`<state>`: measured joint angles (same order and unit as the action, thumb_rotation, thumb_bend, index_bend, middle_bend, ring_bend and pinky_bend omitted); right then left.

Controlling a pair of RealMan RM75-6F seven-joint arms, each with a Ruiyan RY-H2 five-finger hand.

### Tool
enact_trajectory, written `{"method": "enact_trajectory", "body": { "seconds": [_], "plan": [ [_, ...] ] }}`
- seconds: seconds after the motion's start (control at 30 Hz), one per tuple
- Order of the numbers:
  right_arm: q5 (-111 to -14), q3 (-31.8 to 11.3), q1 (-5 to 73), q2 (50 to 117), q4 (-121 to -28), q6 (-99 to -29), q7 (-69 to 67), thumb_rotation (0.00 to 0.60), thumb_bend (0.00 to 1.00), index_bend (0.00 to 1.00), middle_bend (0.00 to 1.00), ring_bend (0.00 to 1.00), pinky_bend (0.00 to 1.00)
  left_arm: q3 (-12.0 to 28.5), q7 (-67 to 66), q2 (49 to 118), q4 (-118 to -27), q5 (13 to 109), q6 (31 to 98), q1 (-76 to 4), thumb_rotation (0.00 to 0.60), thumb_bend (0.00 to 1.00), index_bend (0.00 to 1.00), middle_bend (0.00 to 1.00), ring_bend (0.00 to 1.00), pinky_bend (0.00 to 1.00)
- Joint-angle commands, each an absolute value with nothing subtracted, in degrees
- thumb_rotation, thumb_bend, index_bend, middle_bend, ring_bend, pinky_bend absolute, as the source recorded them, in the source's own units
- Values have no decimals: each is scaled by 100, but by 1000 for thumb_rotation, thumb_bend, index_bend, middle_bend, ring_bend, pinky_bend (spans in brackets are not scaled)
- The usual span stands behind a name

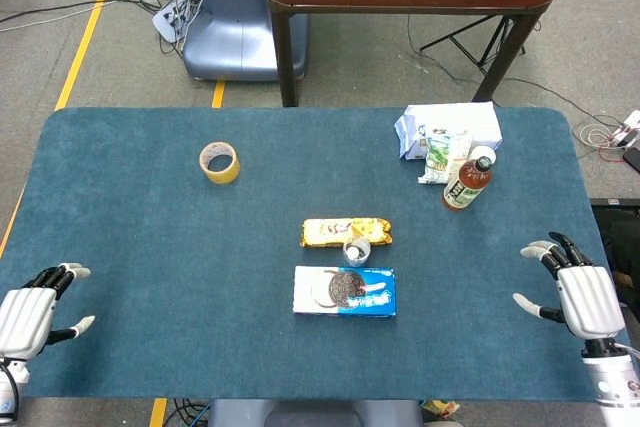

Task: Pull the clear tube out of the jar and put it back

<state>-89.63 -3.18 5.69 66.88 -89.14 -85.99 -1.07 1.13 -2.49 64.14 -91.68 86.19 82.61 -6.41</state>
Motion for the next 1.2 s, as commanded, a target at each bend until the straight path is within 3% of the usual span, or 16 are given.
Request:
{"method": "enact_trajectory", "body": {
  "seconds": [0.03,0.27,0.7,1.2],
  "plan": [
    [-9041,-364,619,6751,-8915,-8647,-162,600,115,396,325,161,407,120,-210,6402,-9173,8607,8270,-636,600,166,305,280,256,460],
    [-9118,-468,927,6757,-9257,-8343,68,600,115,424,326,161,386,131,-56,6343,-9177,8593,8291,-619,600,165,308,283,257,460],
    [-8596,-623,1681,6631,-10372,-7046,753,600,115,458,304,149,358,91,69,6244,-9264,8679,8365,-572,600,165,309,284,257,460],
    [-7511,-961,2435,7191,-10842,-6221,1444,600,115,502,235,73,272,70,45,6164,-9355,8662,8347,-548,600,165,309,286,257,461]
  ]
}}
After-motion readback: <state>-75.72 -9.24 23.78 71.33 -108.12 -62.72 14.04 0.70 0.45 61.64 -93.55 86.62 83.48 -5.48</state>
